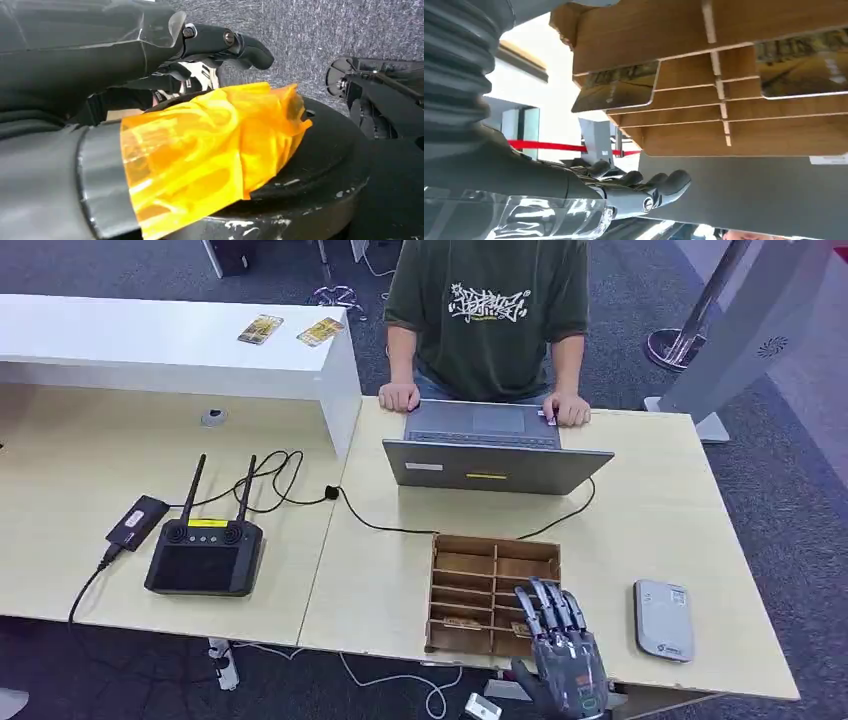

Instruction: Pass the card to the sensor for recognition and then transmit it.

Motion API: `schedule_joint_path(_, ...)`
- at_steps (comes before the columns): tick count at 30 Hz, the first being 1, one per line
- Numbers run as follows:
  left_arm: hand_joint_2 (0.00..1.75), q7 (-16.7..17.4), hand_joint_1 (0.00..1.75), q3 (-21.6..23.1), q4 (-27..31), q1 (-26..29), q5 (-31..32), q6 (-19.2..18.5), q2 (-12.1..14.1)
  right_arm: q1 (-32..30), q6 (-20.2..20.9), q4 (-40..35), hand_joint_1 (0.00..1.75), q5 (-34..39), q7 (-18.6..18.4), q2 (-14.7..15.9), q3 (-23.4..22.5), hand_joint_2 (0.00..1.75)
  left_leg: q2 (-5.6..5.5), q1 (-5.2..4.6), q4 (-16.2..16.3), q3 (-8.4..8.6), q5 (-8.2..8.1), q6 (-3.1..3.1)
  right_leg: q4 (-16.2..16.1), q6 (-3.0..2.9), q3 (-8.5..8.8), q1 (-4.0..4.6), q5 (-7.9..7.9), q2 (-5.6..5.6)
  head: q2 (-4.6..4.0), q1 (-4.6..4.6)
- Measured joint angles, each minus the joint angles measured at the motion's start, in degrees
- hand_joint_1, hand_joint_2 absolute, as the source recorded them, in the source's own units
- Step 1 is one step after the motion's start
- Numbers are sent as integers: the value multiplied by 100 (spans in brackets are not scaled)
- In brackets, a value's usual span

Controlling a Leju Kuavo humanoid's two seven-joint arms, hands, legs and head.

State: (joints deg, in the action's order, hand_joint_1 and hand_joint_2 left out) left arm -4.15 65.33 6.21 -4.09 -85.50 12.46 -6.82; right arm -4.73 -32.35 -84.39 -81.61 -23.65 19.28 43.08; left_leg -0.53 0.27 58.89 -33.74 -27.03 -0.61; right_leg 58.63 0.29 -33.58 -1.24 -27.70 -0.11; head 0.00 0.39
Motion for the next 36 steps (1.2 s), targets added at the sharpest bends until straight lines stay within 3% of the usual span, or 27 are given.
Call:
schedule_joint_path(5,0,-7,0,0,0,1,-4,-2,-2,-36,406,-144,0,-142,-155,179,-7,175,0,-2,0,0,0,0,-1,0,0,-1,0,-1,0,0)
schedule_joint_path(12,0,-17,0,0,0,0,-4,-9,0,3,793,-166,0,-347,-85,531,0,175,0,-2,0,0,-1,0,-1,0,0,-1,0,-1,0,0)
schedule_joint_path(18,0,-35,0,0,0,0,-4,-9,0,50,795,-172,0,-376,-48,776,0,175,0,-1,0,0,0,0,-1,0,0,-1,0,-1,0,0)
schedule_joint_path(36,0,-66,0,0,0,1,-4,2,0,80,795,-463,0,-186,136,879,-7,175,0,-1,0,-1,0,0,0,0,0,-1,0,-1,0,0)
